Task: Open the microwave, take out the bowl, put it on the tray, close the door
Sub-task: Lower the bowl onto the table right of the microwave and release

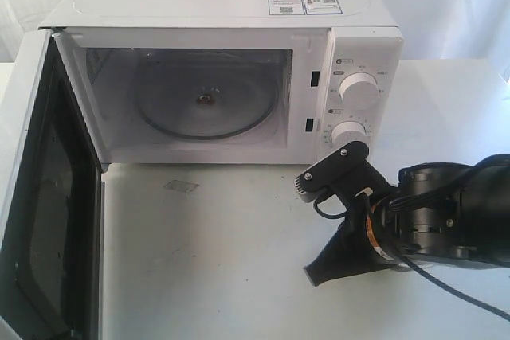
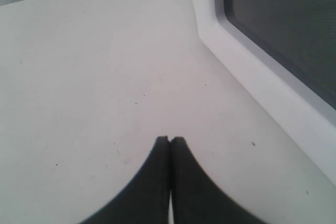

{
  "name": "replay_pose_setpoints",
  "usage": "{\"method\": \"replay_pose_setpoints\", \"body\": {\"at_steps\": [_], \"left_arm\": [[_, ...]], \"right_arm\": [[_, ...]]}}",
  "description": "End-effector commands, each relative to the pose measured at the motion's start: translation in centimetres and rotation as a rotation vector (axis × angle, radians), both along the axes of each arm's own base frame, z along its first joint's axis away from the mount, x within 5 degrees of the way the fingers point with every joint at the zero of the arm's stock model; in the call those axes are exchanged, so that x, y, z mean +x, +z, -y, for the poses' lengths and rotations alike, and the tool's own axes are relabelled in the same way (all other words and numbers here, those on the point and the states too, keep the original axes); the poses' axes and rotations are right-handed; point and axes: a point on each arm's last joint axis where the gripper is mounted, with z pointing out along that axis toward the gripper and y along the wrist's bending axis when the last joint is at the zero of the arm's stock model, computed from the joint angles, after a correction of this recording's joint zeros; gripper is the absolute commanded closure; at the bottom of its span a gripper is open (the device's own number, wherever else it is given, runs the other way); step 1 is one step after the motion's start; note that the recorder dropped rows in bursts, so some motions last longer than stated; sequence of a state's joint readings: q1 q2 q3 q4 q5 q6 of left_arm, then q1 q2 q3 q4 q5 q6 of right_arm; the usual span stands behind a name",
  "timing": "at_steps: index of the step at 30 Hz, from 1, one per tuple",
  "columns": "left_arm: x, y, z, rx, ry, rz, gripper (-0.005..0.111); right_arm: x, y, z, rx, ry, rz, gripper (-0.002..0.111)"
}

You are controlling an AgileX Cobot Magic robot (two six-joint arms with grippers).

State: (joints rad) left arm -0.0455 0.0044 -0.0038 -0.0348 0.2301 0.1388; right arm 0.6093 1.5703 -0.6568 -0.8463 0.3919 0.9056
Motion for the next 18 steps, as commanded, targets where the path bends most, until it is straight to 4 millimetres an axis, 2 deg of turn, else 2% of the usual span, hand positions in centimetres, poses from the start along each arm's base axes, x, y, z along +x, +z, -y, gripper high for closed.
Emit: {"method": "replay_pose_setpoints", "body": {"at_steps": [1,4,11,18], "left_arm": [[-0.03,-0.12,0.03,-0.013,0.000,-0.002,0.107],[-0.03,-0.12,0.03,-0.013,0.000,-0.002,0.107],[-0.03,-0.12,0.03,-0.013,0.000,-0.002,0.107],[-0.03,-0.12,0.03,-0.013,0.000,-0.002,0.107]], "right_arm": [[0.08,0.05,0.10,-0.012,0.018,0.007,0.108],[0.08,0.05,0.11,-0.013,0.017,0.007,0.107],[0.15,-0.14,-0.13,0.004,0.031,0.006,0.090],[0.15,-0.03,-0.12,0.004,0.034,0.010,0.081]]}}
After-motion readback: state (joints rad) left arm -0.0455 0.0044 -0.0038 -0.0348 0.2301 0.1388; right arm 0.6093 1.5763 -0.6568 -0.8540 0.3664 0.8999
